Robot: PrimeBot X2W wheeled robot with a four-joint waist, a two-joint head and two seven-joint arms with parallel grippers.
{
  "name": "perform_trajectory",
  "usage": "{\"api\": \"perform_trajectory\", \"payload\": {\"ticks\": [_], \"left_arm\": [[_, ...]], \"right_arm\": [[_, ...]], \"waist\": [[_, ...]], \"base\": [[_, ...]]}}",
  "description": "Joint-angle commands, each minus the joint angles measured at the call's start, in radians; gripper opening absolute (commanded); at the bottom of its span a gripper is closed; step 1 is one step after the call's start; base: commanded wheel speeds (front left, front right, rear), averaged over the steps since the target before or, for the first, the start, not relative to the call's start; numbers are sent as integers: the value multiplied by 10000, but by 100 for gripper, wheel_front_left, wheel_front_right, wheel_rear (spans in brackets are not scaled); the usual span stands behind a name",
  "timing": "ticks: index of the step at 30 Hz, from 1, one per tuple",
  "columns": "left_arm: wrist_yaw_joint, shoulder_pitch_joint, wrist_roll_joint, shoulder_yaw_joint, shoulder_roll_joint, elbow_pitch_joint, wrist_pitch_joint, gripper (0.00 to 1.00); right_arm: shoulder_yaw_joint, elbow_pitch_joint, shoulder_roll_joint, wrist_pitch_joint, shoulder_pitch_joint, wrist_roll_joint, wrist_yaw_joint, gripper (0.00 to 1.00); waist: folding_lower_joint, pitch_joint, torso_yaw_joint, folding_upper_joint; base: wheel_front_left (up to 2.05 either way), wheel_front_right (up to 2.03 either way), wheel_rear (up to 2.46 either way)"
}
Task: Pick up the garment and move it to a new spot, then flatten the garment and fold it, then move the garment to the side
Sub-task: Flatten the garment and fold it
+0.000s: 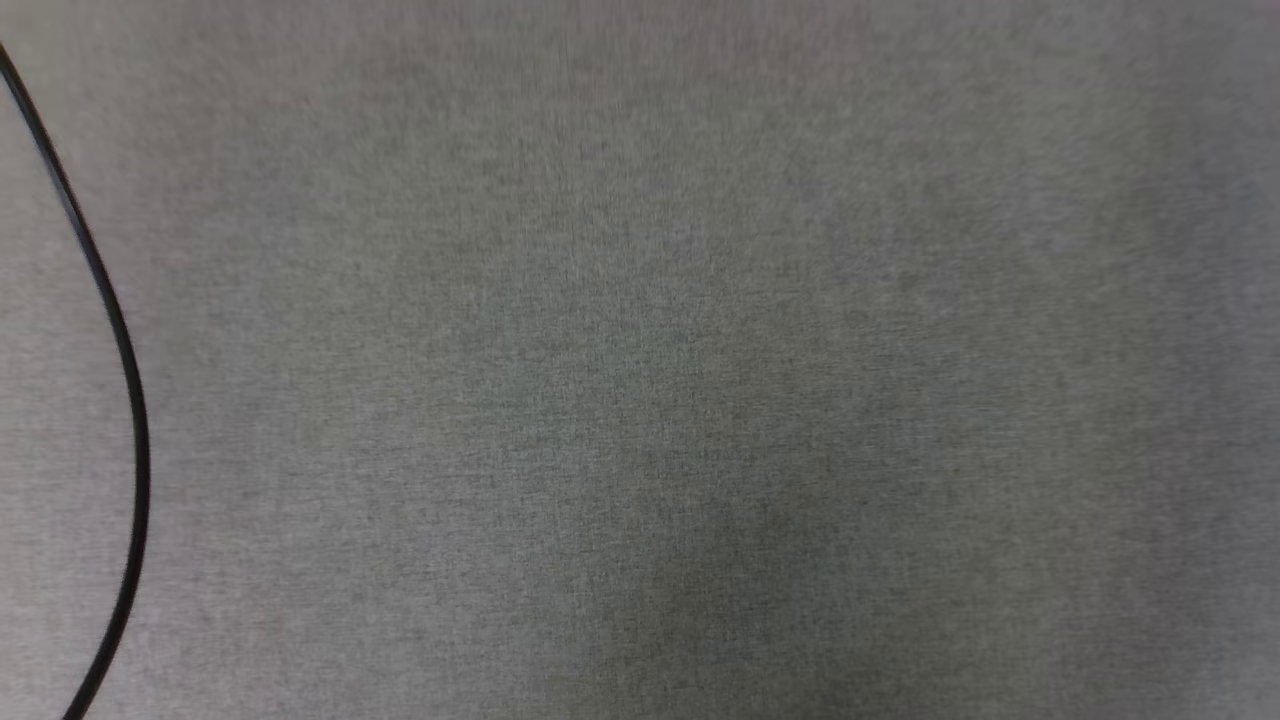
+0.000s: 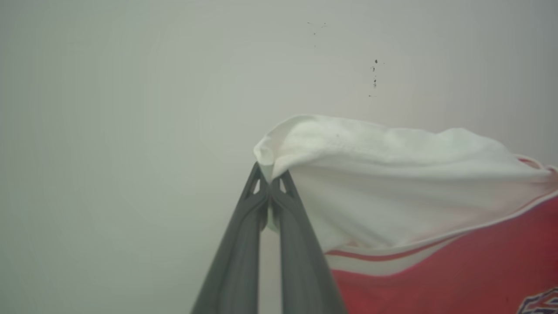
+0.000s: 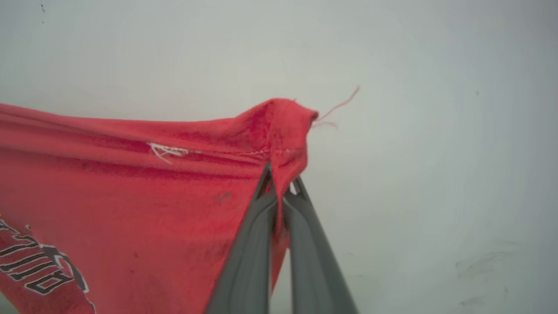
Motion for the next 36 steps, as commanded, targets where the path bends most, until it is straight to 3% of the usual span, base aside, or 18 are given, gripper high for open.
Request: {"api": "perform_trajectory", "payload": {"ticks": [1, 7, 8, 10, 19, 25, 36], "left_arm": [[75, -214, -13, 91, 176, 201, -29, 0], [-146, -721, -19, -56, -81, 912, -115, 0], [-489, -367, -213, -71, -230, 1579, -365, 0], [-982, 1037, -684, -50, -428, 2220, -572, 0], [-1323, 4977, -1613, 44, -665, 1826, -952, 0], [-1312, 7793, -2019, 254, -638, 844, -1056, 0], [-171, 12346, -2630, 821, -482, -1437, -981, 0]], "right_arm": [[-78, 157, -157, -40, -119, -58, -84, 0], [289, 729, 169, -239, -800, -89, -69, 0], [880, 1117, 232, -431, -836, 72, -59, 0], [1899, 1333, 111, -771, 366, 761, -58, 0], [3125, 1044, -583, -1288, 3794, 2111, -61, 0], [3328, 659, -1092, -1463, 6188, 2887, -72, 0], [2828, -43, -1350, -1215, 9949, 3303, -112, 0]], "waist": [[-2, 661, 83, 0], [-2, 1630, 247, 0], [-2, 2106, 445, 0], [-2, 1714, 597, 0], [-2, 324, 738, 0], [-2, -718, 832, 0], [-2, -2872, 814, 0]], "base": [[0, 0, 0], [0, 0, 0], [0, 0, 0], [0, 0, 0], [0, 0, 0], [0, 0, 0], [0, 0, 0]]}}
